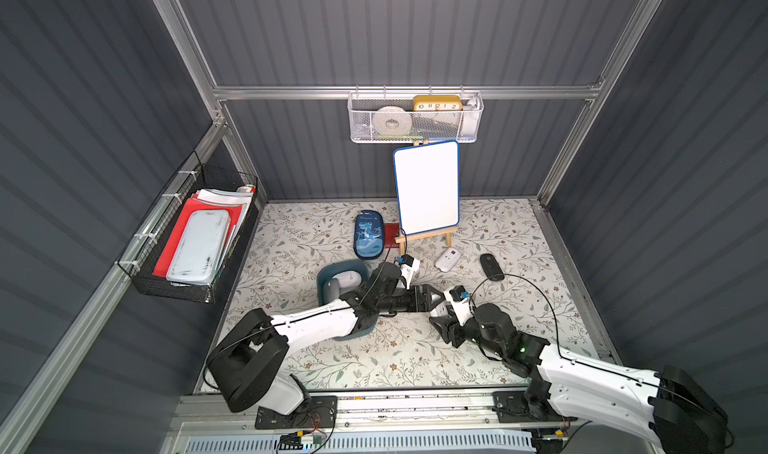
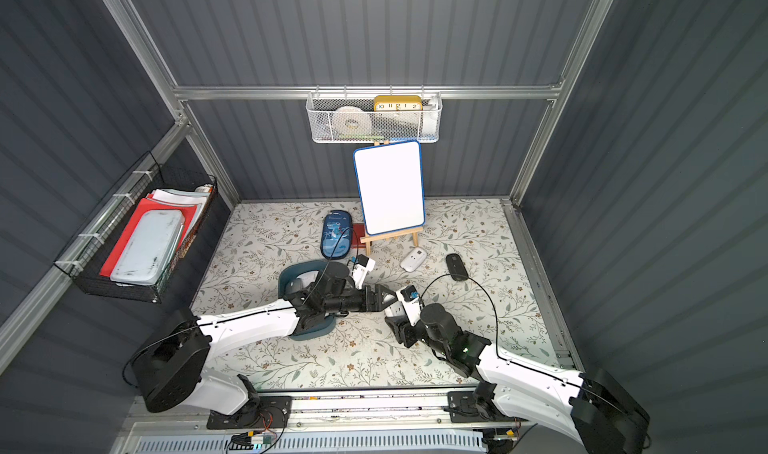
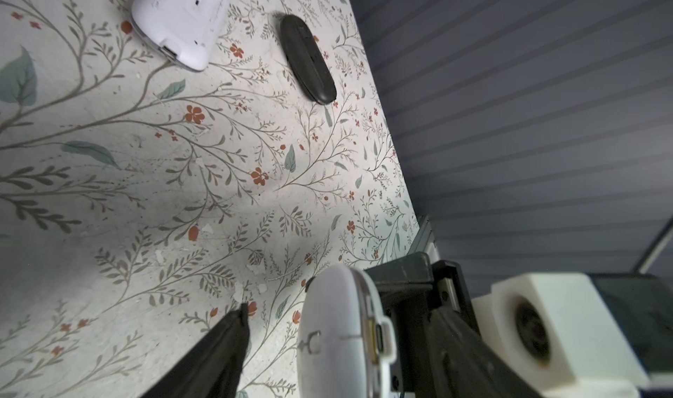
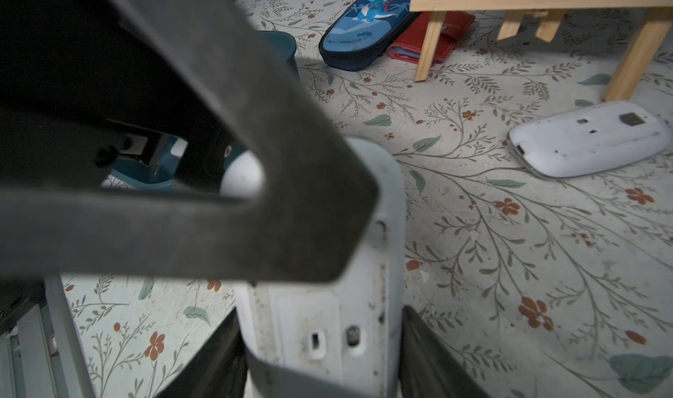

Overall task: Put the mouse in the storage box
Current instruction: Pick up the mouse from the center of the board.

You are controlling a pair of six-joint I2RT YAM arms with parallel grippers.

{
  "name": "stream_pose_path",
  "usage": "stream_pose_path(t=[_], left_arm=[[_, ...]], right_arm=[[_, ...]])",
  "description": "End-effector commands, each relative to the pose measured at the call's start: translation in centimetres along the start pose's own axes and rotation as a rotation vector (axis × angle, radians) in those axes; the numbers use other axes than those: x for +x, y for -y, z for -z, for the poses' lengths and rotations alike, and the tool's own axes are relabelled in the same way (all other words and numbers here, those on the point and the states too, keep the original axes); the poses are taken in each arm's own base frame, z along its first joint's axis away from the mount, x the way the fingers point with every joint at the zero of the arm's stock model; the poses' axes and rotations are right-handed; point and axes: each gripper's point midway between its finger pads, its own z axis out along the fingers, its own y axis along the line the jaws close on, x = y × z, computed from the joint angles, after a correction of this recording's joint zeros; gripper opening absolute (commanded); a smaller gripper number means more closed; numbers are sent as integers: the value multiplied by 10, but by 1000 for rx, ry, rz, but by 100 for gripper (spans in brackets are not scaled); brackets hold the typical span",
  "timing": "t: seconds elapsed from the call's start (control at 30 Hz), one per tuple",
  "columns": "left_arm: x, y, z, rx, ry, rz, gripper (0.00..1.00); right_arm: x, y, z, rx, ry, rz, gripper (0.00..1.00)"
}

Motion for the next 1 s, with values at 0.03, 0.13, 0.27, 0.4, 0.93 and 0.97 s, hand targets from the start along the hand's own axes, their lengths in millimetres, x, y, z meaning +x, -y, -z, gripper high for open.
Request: stream_pose_path(t=[0.03,0.13,0.27,0.4,0.93,0.97], left_arm=[[-2,2,-16,-27,-15,-21,72],[2,0,-24,-53,-27,-23,59],[5,-6,-28,-99,-31,-15,34],[6,-11,-25,-134,-19,-1,14],[-50,-102,110,-902,274,207,0],[-51,-118,127,-960,282,247,0]], right_arm=[[-6,-4,-1,-15,19,13,38],[-6,-4,-2,-13,16,11,38],[-5,-4,-2,-12,11,12,38],[-5,-4,-2,-14,12,12,39],[-6,19,-2,117,21,-38,92],[-6,19,-3,119,17,-38,93]])
